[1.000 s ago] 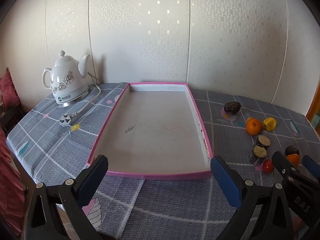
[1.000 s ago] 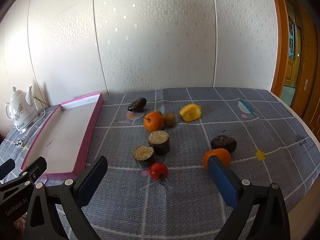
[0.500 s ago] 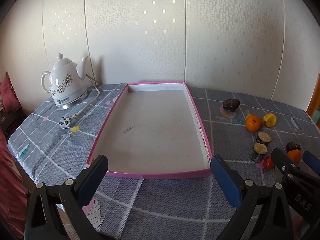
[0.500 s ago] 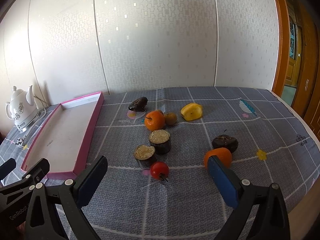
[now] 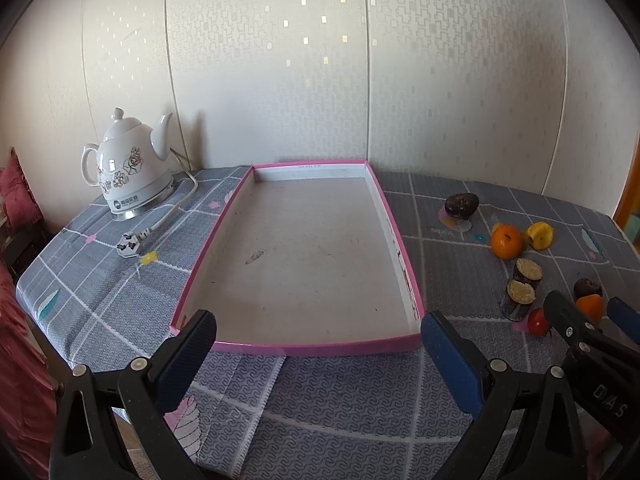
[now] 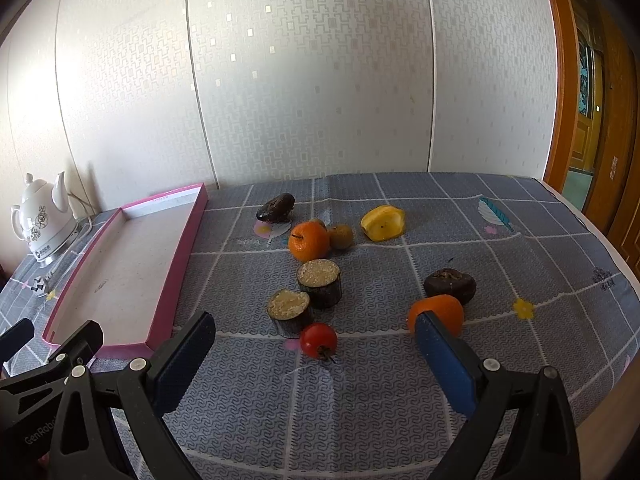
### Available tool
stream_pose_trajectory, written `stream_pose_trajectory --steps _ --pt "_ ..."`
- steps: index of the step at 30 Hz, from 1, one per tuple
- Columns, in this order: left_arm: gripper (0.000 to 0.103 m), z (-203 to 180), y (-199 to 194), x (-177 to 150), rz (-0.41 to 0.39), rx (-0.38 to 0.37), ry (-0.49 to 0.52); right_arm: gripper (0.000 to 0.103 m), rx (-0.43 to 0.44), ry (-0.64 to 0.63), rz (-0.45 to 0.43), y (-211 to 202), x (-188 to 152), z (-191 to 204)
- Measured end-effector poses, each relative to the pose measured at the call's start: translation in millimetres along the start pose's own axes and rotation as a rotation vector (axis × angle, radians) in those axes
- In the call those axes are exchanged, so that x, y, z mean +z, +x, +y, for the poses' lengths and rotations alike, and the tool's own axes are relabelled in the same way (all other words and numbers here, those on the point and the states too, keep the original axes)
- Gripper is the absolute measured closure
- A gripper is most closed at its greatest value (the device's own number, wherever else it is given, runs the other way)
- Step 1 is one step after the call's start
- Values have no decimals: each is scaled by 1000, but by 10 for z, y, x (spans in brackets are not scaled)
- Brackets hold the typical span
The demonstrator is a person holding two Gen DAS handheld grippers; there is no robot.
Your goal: Organize fruits
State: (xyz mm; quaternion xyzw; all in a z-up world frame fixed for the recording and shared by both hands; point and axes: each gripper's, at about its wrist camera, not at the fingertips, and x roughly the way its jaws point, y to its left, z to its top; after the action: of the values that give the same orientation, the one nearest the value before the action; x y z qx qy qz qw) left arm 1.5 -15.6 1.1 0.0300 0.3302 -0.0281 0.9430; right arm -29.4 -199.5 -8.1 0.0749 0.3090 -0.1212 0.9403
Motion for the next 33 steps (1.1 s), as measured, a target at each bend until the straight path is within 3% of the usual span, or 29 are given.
stream_pose_trajectory --steps 16,21,25,27,29,33 --pt "0 -170 71 -31 46 -60 46 2 -23 40 -8 -25 8 -323" --pt "0 -371 47 -92 56 -166 133 2 -31 25 -29 -39 6 -526" --pt "0 -568 26 -154 94 -268 211 2 -52 48 16 8 -39 -760" --pt "0 -652 11 -183 105 -295 234 8 -51 80 33 17 -64 -894" --pt "0 -706 0 -202 102 -303 246 21 -45 95 36 6 -80 -991" --pt "0 -798 -12 -241 108 -316 245 31 -32 80 75 87 -104 -1044"
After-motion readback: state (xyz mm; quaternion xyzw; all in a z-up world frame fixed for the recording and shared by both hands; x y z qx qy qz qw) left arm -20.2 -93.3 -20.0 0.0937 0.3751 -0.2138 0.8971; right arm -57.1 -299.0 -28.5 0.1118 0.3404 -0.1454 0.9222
